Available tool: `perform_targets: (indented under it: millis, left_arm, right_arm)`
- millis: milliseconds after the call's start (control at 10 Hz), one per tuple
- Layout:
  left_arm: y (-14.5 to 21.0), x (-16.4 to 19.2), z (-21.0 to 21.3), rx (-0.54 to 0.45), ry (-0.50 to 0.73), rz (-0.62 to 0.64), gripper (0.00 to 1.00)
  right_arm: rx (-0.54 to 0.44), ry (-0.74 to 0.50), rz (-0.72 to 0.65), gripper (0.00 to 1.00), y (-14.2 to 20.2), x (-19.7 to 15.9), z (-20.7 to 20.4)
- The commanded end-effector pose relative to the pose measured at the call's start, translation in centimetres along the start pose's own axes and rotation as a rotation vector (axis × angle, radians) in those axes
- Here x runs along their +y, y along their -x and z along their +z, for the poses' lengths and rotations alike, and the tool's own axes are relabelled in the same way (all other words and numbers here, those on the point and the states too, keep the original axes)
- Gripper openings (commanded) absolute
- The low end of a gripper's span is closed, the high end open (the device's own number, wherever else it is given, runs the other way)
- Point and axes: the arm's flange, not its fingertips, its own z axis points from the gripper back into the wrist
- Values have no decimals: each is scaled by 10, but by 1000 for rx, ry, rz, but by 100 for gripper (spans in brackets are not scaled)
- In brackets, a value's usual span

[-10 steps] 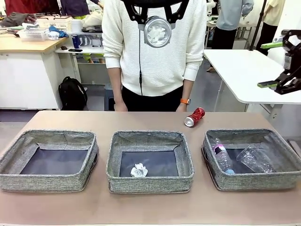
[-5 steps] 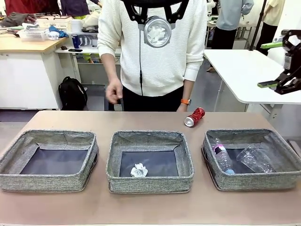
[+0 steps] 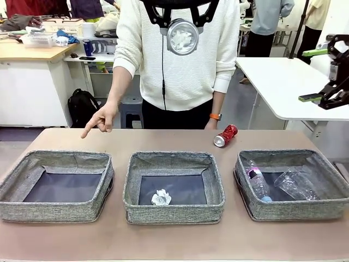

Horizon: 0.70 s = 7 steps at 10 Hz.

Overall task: Sort the waste into the appropriate baskets.
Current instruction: Place the picked waste into the Fabric basket indicated by the person.

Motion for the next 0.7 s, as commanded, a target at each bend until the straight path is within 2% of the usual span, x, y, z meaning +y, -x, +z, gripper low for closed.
perform_targets:
  millis: [0,600]
  left_arm:
    - [4,1,1,-9,-6,10,43]
    - [4,1,1,-9,-6,10,43]
  right_arm:
    - [9,0,18,100,0,1,2]
    - [9,0,18,100,0,1,2]
